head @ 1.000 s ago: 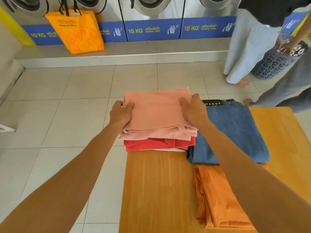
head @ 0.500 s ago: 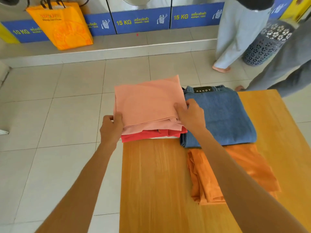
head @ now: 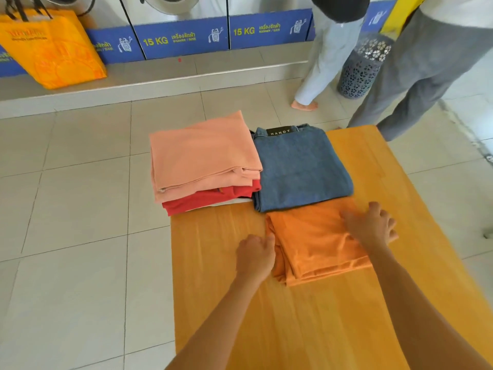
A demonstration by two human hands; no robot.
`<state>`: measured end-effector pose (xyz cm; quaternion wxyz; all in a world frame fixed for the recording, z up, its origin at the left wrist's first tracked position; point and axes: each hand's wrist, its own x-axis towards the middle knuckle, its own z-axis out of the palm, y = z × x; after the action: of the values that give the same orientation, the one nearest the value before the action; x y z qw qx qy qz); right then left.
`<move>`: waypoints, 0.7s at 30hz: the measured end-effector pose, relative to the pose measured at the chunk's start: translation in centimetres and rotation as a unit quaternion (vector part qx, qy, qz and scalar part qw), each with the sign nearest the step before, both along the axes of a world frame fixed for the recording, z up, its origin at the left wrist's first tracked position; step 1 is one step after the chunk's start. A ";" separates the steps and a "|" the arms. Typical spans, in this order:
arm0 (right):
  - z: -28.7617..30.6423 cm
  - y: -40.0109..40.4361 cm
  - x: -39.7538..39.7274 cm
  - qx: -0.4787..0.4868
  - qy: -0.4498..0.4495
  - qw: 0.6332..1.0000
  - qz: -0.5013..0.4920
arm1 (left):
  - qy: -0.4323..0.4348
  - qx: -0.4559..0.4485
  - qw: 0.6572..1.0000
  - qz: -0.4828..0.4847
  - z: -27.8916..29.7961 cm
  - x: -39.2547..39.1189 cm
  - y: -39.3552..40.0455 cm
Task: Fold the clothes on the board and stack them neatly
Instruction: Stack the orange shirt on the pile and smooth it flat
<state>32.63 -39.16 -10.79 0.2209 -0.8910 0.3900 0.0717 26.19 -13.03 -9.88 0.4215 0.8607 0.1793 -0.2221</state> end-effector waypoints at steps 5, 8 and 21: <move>-0.8 -1.1 -3.3 0.001 0.043 0.998 0.049 | 0.044 0.024 0.998 -0.033 0.6 1.2 -3.5; -0.7 0.3 -4.4 0.084 0.045 0.995 0.026 | 0.097 -0.031 0.995 -0.016 0.4 0.6 -3.3; 5.3 6.7 -7.7 0.474 -0.013 0.878 0.069 | 0.094 -0.118 0.982 0.112 2.3 -4.9 8.8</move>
<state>24.97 -32.49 -5.48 0.6166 -0.7047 0.2443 0.2520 21.31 -4.21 -7.59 0.5237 0.7547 0.2859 -0.2728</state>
